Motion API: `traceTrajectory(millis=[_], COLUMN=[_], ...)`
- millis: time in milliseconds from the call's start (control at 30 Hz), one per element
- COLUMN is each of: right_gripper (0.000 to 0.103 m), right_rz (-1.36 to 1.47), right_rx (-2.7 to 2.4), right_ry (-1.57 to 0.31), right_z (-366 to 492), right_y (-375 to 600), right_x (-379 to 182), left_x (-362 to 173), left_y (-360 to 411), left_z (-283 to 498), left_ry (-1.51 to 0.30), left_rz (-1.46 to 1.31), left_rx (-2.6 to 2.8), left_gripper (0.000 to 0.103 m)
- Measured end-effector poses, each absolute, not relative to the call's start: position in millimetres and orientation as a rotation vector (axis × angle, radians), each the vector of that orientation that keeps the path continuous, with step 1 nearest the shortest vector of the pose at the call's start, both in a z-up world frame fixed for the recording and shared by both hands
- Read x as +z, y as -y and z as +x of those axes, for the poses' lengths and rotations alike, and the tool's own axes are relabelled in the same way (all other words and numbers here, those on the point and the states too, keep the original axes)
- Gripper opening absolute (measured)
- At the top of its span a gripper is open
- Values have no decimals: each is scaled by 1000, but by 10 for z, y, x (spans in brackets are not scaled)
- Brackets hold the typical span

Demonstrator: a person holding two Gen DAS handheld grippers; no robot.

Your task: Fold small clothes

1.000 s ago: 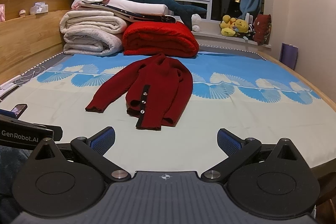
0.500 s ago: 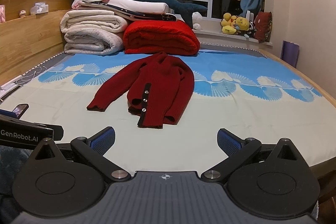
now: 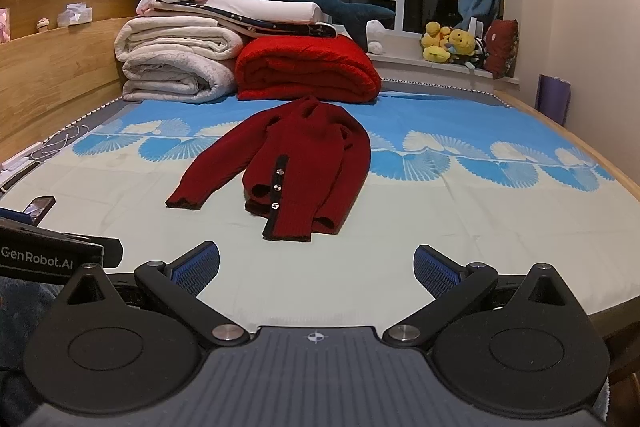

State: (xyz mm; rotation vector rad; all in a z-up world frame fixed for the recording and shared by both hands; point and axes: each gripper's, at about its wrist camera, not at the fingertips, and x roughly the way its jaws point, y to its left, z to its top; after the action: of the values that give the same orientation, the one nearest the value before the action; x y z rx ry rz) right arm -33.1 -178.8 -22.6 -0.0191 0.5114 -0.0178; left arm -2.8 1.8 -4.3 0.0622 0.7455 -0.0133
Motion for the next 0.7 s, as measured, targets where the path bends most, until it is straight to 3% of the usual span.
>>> traceTrajectory(millis=[700], right_gripper=[102], right_rz=[-21], right_rx=[-16], right_ry=[-515], right_z=[-318], right_y=[1775], right_x=[-244], left_x=[-77], left_y=[-15], left_z=[-20], left_ry=[-756], left_rz=[55], left_rx=[-21], left_gripper=[103])
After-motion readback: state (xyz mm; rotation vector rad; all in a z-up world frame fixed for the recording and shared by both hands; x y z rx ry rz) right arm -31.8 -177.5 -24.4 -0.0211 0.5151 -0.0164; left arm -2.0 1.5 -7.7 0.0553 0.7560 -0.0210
